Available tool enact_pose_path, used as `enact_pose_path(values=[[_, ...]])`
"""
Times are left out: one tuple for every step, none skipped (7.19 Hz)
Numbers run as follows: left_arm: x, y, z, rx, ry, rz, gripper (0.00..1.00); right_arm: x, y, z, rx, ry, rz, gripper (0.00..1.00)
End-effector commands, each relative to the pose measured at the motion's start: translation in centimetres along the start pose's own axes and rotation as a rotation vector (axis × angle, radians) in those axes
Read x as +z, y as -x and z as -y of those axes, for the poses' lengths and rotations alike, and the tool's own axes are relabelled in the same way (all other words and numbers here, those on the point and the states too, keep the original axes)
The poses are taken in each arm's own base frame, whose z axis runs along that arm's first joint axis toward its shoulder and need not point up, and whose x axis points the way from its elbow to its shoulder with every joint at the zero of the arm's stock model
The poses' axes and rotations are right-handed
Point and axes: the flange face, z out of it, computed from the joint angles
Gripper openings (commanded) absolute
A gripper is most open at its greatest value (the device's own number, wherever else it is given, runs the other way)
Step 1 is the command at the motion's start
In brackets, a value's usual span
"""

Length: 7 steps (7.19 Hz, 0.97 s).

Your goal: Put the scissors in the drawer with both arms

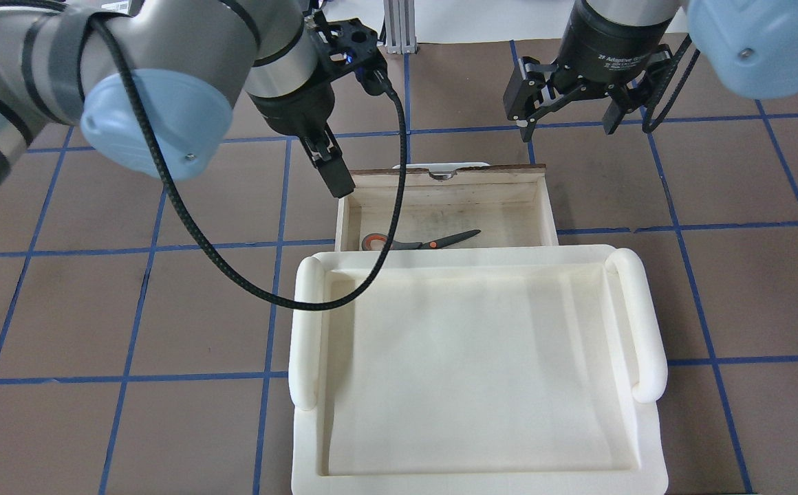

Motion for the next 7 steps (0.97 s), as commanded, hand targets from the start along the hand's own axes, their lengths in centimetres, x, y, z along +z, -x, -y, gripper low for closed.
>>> enact_pose_path(values=[[-3.2, 2.7, -4.0, -0.285, -0.003, 0.041, 1.00, 0.0, 0.0, 0.0, 0.000, -0.001, 0.000, 1.00], [-4.1, 5.0, -7.0, -0.449, 0.016, 0.036, 1.00, 0.0, 0.0, 0.0, 0.000, 0.001, 0.000, 1.00], [-4.5, 4.5, -8.5, -0.596, 0.074, 0.013, 1.00, 0.0, 0.0, 0.0, 0.000, 0.001, 0.000, 1.00], [-4.4, 4.4, -9.2, -0.759, 0.101, 0.012, 1.00, 0.0, 0.0, 0.0, 0.000, -0.001, 0.000, 1.00], [-4.3, 4.0, -9.2, -0.887, 0.103, 0.017, 1.00, 0.0, 0.0, 0.0, 0.000, -0.001, 0.000, 1.00], [-4.7, 3.3, -9.2, -1.020, 0.091, 0.014, 1.00, 0.0, 0.0, 0.0, 0.000, -0.001, 0.002, 1.00], [-4.7, 3.2, -9.2, -1.026, 0.093, 0.013, 1.00, 0.0, 0.0, 0.0, 0.000, 0.001, 0.000, 1.00]])
